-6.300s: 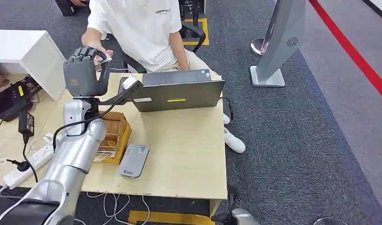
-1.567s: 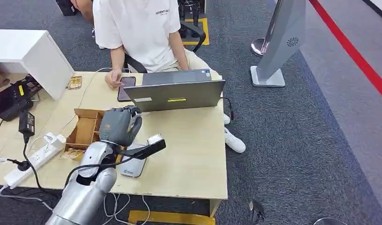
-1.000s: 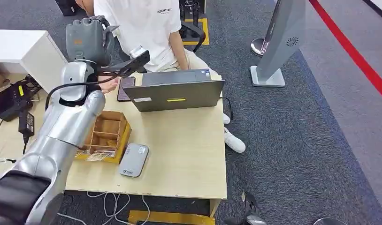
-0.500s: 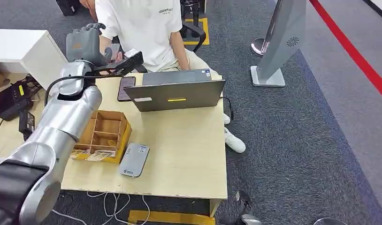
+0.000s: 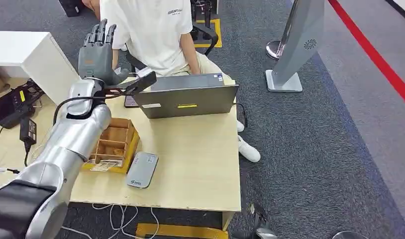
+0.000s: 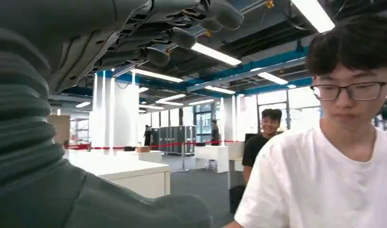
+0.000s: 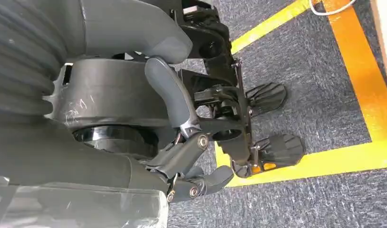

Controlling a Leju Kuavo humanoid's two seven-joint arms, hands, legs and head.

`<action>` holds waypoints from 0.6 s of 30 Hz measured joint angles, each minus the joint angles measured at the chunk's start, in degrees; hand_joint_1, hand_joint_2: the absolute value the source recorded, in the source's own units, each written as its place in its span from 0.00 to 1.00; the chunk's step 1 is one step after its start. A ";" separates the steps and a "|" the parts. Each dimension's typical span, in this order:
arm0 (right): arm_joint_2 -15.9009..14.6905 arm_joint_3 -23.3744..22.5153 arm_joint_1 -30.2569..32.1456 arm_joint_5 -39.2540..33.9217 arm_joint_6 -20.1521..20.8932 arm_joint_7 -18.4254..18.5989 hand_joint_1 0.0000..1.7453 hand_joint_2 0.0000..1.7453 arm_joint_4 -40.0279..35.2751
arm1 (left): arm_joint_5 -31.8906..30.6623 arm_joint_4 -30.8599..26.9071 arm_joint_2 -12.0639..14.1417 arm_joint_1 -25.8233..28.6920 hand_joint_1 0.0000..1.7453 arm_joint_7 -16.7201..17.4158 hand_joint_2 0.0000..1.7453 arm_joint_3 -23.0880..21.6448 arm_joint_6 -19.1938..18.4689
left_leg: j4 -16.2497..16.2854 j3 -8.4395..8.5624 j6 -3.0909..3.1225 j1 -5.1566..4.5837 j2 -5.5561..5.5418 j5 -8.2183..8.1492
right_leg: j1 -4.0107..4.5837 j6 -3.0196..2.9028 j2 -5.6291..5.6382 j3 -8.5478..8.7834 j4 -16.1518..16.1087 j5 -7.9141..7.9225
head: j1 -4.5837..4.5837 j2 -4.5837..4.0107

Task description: Pass the card to the sensor for recognition and then transmit it.

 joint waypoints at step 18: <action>-3.45 -4.41 3.91 -0.53 0.00 -1.40 0.00 1.00 -0.29 | 2.39 -45.53 24.67 45.65 0.00 -4.14 1.00 4.66 4.00 | -0.12 0.02 -0.10 0.01 0.45 -0.22 | 0.01 -0.12 0.42 -0.21 -0.04 -0.17 | -0.09 0.00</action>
